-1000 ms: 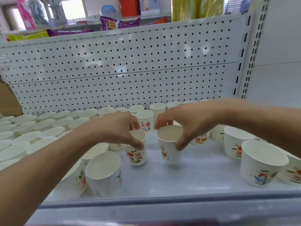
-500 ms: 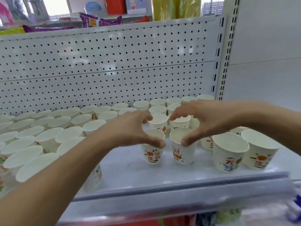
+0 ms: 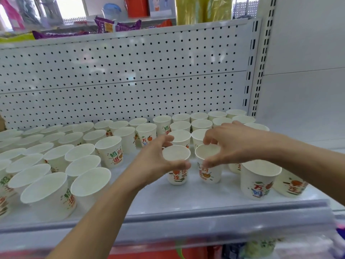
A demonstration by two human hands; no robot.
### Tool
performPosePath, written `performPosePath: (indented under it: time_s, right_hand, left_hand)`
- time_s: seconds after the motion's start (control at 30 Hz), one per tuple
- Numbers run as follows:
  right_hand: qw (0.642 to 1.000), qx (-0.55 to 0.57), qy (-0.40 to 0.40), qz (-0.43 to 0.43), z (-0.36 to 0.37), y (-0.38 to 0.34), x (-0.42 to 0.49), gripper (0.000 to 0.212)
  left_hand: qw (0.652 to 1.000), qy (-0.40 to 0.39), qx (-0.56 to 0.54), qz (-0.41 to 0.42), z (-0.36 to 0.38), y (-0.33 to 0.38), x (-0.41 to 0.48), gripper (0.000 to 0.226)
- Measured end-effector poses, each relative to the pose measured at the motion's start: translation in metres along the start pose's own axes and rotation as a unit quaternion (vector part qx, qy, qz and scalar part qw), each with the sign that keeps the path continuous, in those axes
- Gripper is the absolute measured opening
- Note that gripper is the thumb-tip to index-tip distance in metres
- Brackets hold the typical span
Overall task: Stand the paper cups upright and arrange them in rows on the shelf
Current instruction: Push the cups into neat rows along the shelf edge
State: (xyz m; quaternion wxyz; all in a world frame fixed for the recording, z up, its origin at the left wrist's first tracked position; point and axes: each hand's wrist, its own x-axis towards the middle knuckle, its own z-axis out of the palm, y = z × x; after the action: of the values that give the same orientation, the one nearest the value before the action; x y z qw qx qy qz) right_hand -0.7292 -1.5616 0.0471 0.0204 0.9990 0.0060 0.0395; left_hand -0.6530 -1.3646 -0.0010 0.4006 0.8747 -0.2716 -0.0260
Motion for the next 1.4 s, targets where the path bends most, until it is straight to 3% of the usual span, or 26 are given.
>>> performPosePath:
  time_s: [0.23, 0.43, 0.8, 0.93, 1.07, 1.13, 1.27, 1.4]
  right_hand:
    - [1.000, -0.008, 0.016, -0.001, 0.002, 0.010, 0.003, 0.063]
    - [1.000, -0.007, 0.018, -0.004, 0.002, 0.013, 0.002, 0.050]
    - [1.000, 0.002, 0.027, -0.003, 0.002, 0.015, -0.004, 0.053]
    - [0.994, 0.001, 0.099, -0.040, 0.000, 0.001, -0.016, 0.060]
    - [0.956, 0.153, 0.226, -0.111, 0.011, -0.043, -0.036, 0.050]
    - [0.925, 0.252, 0.248, -0.138, 0.026, -0.071, -0.040, 0.045]
    - [0.900, 0.358, 0.191, -0.161, 0.053, -0.126, -0.028, 0.061]
    - [0.871, 0.455, 0.130, -0.132, 0.065, -0.175, -0.003, 0.085]
  left_hand:
    - [0.999, 0.037, -0.019, -0.002, 0.015, -0.002, -0.001, 0.103]
    - [0.998, 0.055, -0.027, -0.019, 0.020, -0.006, -0.003, 0.087]
    - [0.996, 0.093, 0.000, -0.014, 0.028, 0.001, -0.003, 0.090]
    - [0.987, 0.154, 0.036, 0.026, 0.024, 0.004, -0.024, 0.082]
    - [0.956, 0.271, -0.018, 0.112, 0.024, 0.004, -0.073, 0.050]
    - [0.929, 0.342, -0.034, 0.136, 0.021, -0.006, -0.101, 0.040]
    - [0.884, 0.448, -0.002, 0.135, -0.007, -0.047, -0.138, 0.041]
    - [0.867, 0.497, -0.019, 0.041, -0.054, -0.091, -0.157, 0.057]
